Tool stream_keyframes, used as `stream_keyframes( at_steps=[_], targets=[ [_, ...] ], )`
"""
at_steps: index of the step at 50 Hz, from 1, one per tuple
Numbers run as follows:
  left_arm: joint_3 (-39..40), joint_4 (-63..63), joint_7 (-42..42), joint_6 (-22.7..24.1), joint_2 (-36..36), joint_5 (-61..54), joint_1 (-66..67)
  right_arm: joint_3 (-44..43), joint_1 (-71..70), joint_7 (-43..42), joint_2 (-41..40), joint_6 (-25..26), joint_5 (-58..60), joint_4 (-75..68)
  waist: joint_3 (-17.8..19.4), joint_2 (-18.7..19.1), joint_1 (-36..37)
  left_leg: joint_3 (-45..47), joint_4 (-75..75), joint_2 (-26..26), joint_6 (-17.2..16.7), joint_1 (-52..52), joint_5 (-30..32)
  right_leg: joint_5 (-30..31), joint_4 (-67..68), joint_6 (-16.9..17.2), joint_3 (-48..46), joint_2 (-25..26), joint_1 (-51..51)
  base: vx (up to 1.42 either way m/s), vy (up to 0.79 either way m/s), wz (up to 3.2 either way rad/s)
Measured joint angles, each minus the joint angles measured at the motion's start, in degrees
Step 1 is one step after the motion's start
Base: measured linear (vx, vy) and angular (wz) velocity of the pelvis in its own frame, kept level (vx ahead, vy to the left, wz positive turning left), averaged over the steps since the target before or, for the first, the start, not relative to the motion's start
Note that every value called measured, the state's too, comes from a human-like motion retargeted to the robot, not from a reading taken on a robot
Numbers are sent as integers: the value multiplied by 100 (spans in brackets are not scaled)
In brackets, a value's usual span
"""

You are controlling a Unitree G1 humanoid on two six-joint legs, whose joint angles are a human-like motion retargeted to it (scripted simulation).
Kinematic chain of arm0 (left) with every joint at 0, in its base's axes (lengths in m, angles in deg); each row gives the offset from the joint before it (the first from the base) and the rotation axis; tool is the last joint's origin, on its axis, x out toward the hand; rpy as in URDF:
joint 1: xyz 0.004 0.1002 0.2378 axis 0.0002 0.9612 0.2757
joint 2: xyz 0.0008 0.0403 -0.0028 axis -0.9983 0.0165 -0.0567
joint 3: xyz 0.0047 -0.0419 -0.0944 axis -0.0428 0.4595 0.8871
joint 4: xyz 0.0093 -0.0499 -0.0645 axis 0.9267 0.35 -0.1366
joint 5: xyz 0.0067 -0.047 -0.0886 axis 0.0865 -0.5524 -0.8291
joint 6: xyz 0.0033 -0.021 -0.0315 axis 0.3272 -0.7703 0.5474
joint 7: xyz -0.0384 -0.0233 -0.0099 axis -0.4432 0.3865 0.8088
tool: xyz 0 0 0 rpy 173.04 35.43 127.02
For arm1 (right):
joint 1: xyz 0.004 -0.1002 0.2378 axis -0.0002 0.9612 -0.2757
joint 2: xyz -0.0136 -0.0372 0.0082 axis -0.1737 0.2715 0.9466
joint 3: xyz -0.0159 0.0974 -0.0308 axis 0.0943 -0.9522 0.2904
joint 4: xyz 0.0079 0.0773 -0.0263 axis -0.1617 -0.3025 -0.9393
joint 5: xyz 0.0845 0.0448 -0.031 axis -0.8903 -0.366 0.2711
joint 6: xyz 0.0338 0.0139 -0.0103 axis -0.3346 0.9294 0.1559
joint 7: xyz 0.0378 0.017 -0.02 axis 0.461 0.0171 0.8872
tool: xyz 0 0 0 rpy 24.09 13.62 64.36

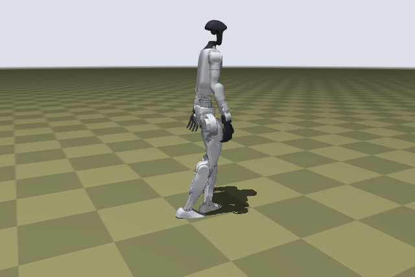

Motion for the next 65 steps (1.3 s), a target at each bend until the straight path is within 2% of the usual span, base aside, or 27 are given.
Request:
stream_keyframes(
  at_steps=[3,4,7,10,15,20,21,23,25,27,28,31,35,38,41,43,45,47,48,49,50,52,53,56,59,62,65],
  targets=[
    [-165,87,71,-320,-192,-476,-314,82,290,42,-41,-288,-214,-7,137,105,-24,-187,-176,270,156,132,177,1096,1612,72,81,31,-774,30,-17,-14],
    [-188,10,33,-400,-173,-540,-405,96,381,87,3,-296,-214,-19,167,137,-18,-239,-223,331,152,181,176,1158,2178,215,155,49,-1082,21,-7,-20],
    [-191,-423,26,-297,-117,-665,-610,134,523,79,140,-174,-17,-226,186,148,-45,-161,-335,427,138,314,105,759,3217,650,61,-79,-1733,26,-4,-42],
    [-269,-1066,190,-32,-155,-754,-757,-16,569,-188,156,-27,141,-701,193,9,-208,-157,-454,269,230,474,31,388,3324,722,-113,-265,-2193,25,-9,-5],
    [-670,-1890,282,325,-111,-736,-920,-419,961,78,264,116,-216,-1532,252,-379,121,-244,-310,-119,250,1021,-361,588,1240,110,-220,-560,-2089,49,-18,-5],
    [-822,-2296,592,544,-174,-739,-767,-650,1146,309,390,328,-137,-2076,343,-594,149,-476,-9,-416,250,1750,-1103,1471,-505,-647,1062,-326,-1441,65,-21,7],
    [-755,-2278,607,542,-198,-675,-674,-637,1175,280,381,380,-99,-2137,287,-592,220,-330,109,-395,250,1833,-1199,1188,-426,-746,838,-313,-1333,73,-25,-29],
    [-614,-2102,499,462,-169,-469,-642,-757,1071,252,353,529,-51,-2252,324,-561,222,-299,705,-200,250,1832,-1258,955,-178,-769,474,-379,-1282,59,-32,0],
    [-523,-1749,148,307,-22,-410,-641,-926,911,206,368,658,-63,-2228,418,-525,394,17,1561,217,250,1715,-993,654,107,-745,890,-222,-1152,53,-21,-15],
    [-332,-1351,-8,156,78,-371,-556,-831,879,121,326,590,-244,-2126,379,-513,315,330,2327,541,250,1547,-923,554,-123,-792,607,-280,-828,61,-5,17],
    [-234,-1172,61,130,73,-326,-530,-731,839,138,310,499,-361,-2074,344,-527,257,539,2667,719,250,1465,-1104,493,-260,-829,309,-343,-662,46,-3,49],
    [-162,-815,256,168,28,-91,-463,-787,630,128,241,358,-489,-1885,314,-518,337,643,3619,927,250,789,-1346,498,-514,-718,349,-430,-441,30,8,66],
    [-66,-464,-60,111,59,174,-327,-790,421,-2,220,338,-578,-1545,226,-513,753,1124,4030,1092,250,27,-1513,455,-713,-640,223,-609,-300,24,14,37],
    [35,-217,34,73,82,144,-245,-672,168,-31,308,328,-521,-1263,70,-501,687,1170,3360,679,233,-716,-1273,418,-874,-492,-110,-878,-313,22,26,101],
    [259,79,171,-38,60,156,-202,-578,-93,4,364,349,-310,-965,-41,-354,562,765,2329,424,-279,-1177,-1061,319,-1075,-485,-349,-719,-146,34,11,82],
    [384,254,154,-116,43,155,-163,-512,-226,-8,383,332,-228,-784,-29,-220,578,322,1563,295,-755,-1255,-888,258,-1237,-487,-368,-507,82,38,6,15],
    [500,378,145,-176,25,172,-115,-434,-295,-14,389,304,-204,-598,-12,-92,650,-101,890,225,-1044,-1172,-576,182,-1386,-453,-429,-332,345,44,8,-22],
    [613,432,207,-231,19,196,-3,-347,-283,12,378,233,-199,-474,-76,-85,737,-286,618,128,-729,-1038,-148,83,-1433,-336,-424,-357,561,64,13,-30],
    [666,461,275,-273,15,201,41,-328,-253,44,370,187,-171,-431,-151,-150,731,-142,820,39,-412,-1028,-420,32,-1428,-258,-455,-466,638,66,15,-14],
    [744,485,334,-347,16,191,46,-325,-227,58,346,145,-128,-409,-193,-198,734,142,888,111,-291,-968,-558,13,-1386,-181,-439,-545,678,60,15,-11],
    [834,506,388,-436,18,174,31,-331,-204,63,314,105,-79,-397,-219,-236,742,498,888,265,-269,-885,-630,9,-1325,-105,-400,-609,699,50,13,-17],
    [957,465,463,-684,25,52,-90,-273,-110,-53,235,75,-145,-449,-176,-210,791,-111,1035,34,-364,-938,-732,190,-1190,60,-525,-629,788,48,11,-23],
    [949,421,486,-755,47,-46,-123,-242,-24,-130,210,58,-198,-525,-212,-230,867,-107,1063,47,-372,-885,-835,357,-1091,159,-550,-696,797,51,9,-25],
    [795,187,494,-623,124,-394,-273,-233,111,-253,191,40,-191,-821,-299,-192,924,135,701,102,-239,-540,-976,1125,-514,455,-624,-860,625,49,9,1],
    [769,-210,345,-391,258,-643,-353,-176,118,-323,126,146,79,-1065,-219,110,588,-91,205,314,-341,-123,-874,1660,898,510,-69,-571,-28,48,5,30],
    [556,-498,174,-149,280,-924,-434,-130,107,-365,69,186,278,-1149,-141,412,125,-142,-128,618,-424,179,-815,1254,2592,610,-108,-416,-983,32,1,15],
    [362,-529,199,-86,94,-931,-802,-165,128,-528,-5,117,224,-1062,3,478,-314,-181,-417,625,-409,381,-791,454,3590,677,-219,-387,-1924,19,2,7]
  ],
)
